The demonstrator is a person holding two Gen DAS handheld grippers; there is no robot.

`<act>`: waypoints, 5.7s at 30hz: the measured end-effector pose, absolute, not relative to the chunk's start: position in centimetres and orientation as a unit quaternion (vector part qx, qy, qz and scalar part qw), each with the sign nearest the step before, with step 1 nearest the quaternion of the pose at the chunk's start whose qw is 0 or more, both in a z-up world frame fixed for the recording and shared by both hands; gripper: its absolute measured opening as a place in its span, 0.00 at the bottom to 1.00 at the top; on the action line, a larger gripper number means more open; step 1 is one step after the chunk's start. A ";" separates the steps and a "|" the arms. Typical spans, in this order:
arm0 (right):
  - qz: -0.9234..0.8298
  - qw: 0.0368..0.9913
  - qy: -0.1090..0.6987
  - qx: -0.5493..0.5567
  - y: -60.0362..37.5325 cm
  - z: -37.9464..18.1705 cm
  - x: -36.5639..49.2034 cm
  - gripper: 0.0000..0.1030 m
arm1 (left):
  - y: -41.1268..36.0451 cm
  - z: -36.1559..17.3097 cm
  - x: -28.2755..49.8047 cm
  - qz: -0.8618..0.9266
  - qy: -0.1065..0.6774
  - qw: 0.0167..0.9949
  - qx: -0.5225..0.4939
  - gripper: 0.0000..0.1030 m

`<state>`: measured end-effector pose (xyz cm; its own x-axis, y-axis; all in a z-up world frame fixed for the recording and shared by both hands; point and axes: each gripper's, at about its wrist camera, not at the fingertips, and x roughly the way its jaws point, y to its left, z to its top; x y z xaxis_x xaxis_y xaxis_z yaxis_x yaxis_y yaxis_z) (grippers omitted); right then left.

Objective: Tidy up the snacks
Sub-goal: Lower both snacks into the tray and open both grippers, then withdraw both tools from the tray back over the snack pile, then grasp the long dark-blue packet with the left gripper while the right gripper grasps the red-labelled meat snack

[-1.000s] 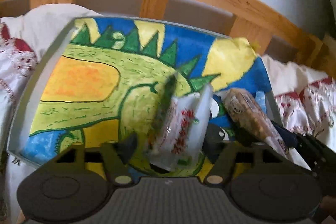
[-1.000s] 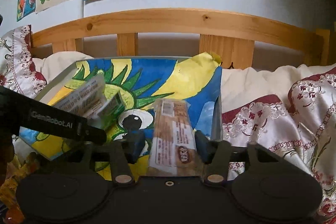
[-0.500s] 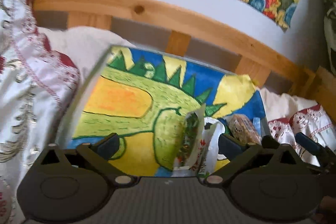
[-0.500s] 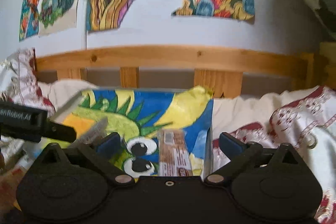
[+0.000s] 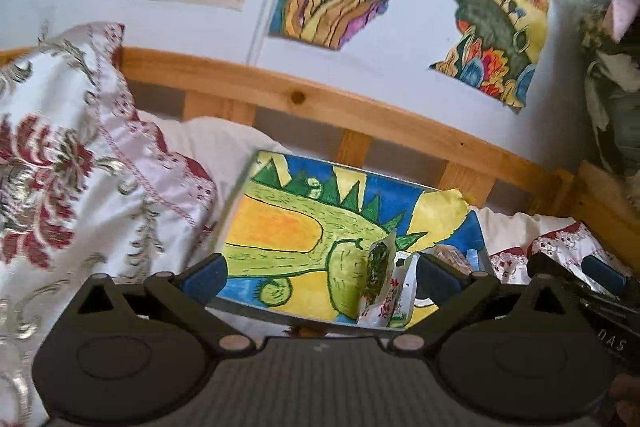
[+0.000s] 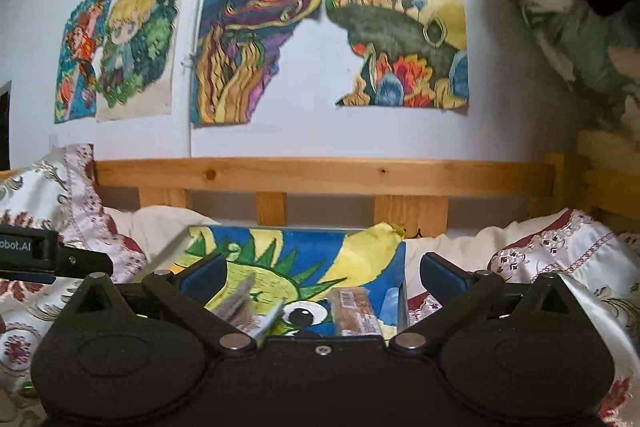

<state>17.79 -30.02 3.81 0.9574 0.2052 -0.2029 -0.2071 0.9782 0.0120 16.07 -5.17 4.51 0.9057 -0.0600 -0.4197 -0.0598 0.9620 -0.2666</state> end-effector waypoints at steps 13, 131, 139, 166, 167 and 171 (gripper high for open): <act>0.128 0.984 0.120 -0.017 -28.4 3.9 9.7 0.99 | -2.4 3.6 7.6 -0.005 0.221 0.970 -0.103 1.00; 0.255 0.869 0.390 -0.164 -21.9 -5.3 11.7 0.70 | -6.9 -6.0 13.0 -0.100 0.442 0.891 0.042 0.99; 0.253 0.871 0.387 -0.165 -21.9 -5.3 11.5 0.68 | -6.7 -5.7 12.8 -0.107 0.442 0.890 0.016 0.78; 0.251 0.853 0.259 -0.376 -19.2 -4.7 5.7 0.50 | -4.6 -2.9 10.8 -0.112 0.487 0.858 -0.119 0.37; 0.252 0.852 0.252 -0.385 -19.2 -4.7 5.5 0.50 | -4.5 -2.7 10.6 -0.112 0.484 0.859 -0.121 0.37; 0.260 0.852 0.232 -0.391 -19.1 -4.2 5.2 0.50 | -3.8 -2.0 10.0 -0.112 0.478 0.860 -0.135 0.36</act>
